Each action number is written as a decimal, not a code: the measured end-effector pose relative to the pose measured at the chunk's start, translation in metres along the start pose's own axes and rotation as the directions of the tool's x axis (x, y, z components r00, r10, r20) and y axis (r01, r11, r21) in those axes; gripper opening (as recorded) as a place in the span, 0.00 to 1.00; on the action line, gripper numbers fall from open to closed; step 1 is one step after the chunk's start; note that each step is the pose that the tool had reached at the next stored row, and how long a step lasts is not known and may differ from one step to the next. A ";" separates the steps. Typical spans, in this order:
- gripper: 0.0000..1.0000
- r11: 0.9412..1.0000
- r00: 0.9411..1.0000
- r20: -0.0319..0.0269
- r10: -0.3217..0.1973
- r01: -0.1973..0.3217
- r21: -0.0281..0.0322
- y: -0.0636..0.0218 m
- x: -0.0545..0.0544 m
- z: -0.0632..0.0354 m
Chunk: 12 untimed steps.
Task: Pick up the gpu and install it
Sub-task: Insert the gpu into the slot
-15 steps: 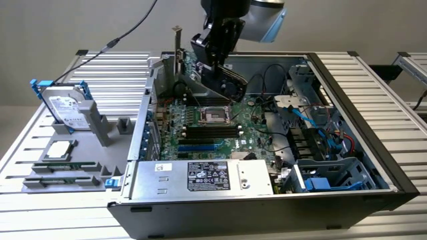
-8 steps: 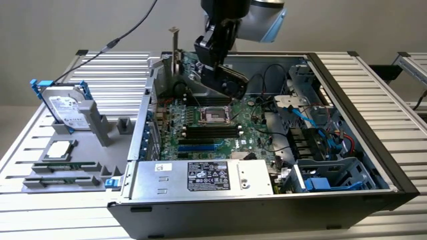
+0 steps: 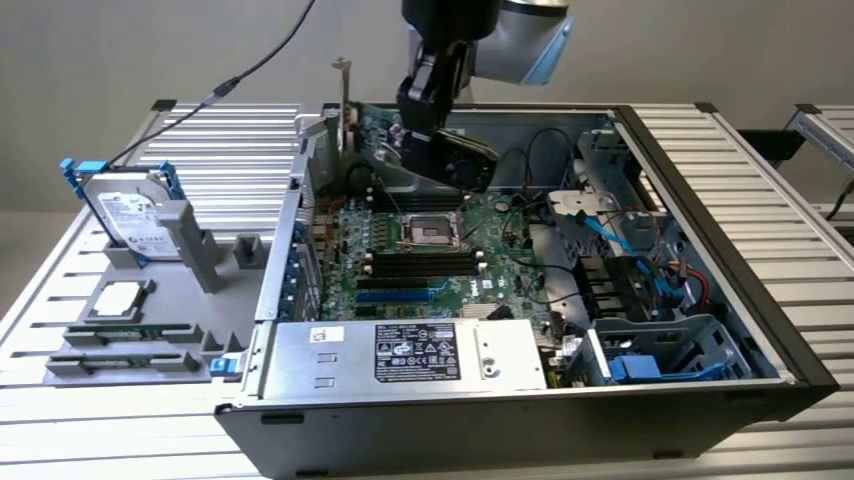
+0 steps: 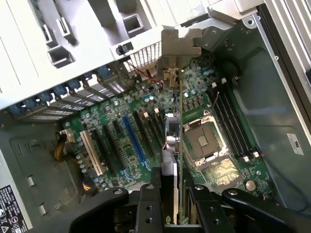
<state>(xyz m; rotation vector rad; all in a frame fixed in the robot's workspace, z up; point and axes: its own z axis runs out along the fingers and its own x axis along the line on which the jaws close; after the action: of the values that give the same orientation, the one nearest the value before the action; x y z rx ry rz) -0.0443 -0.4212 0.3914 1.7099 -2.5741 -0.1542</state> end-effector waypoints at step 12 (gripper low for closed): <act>0.27 0.981 0.981 0.016 -0.192 0.192 -0.011 -0.0003 0.000 0.0032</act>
<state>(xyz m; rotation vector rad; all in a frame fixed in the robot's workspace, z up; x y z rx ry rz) -0.0443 -0.4212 0.3881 1.9573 -2.4082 -0.1899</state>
